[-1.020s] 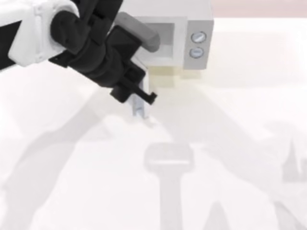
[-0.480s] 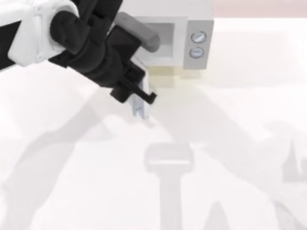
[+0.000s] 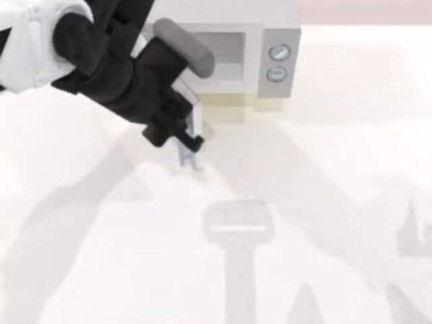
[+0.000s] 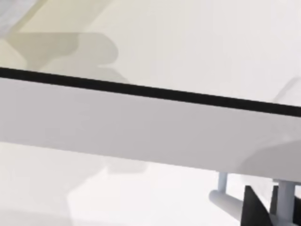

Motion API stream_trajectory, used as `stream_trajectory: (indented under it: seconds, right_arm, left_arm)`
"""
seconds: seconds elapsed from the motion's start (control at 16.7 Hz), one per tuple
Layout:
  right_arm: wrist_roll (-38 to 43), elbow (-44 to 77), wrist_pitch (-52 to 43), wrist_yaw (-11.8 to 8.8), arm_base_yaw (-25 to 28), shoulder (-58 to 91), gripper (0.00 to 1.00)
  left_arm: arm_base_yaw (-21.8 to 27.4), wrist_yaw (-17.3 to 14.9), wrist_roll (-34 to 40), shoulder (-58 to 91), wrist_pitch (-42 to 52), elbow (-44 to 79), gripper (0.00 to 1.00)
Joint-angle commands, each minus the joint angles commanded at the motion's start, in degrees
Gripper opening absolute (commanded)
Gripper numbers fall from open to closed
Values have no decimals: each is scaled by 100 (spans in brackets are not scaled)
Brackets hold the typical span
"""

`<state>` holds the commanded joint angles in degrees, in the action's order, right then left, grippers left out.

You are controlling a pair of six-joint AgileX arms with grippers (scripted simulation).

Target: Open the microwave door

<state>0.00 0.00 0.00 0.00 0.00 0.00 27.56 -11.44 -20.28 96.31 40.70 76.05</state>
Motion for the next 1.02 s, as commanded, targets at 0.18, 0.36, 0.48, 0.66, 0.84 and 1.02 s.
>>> stream_trajectory:
  seconds: [0.18, 0.36, 0.48, 0.66, 0.84, 1.02]
  right_arm:
    - [0, 0, 0, 0, 0, 0, 100]
    - [0, 0, 0, 0, 0, 0, 100]
    - [0, 0, 0, 0, 0, 0, 100]
    - [0, 0, 0, 0, 0, 0, 100]
    - [0, 0, 0, 0, 0, 0, 100]
    - [0, 0, 0, 0, 0, 0, 100]
  left_arm:
    - [-129, -144, -285, -51, 75, -101, 0]
    - [-131, -146, -289, -51, 76, -103, 0]
    - [-131, -146, -289, -51, 76, -103, 0]
    - [-131, -146, -289, -51, 76, -103, 0]
    - [-131, -146, -289, -51, 76, -103, 0]
    - [-131, -146, -289, -51, 76, -103, 0]
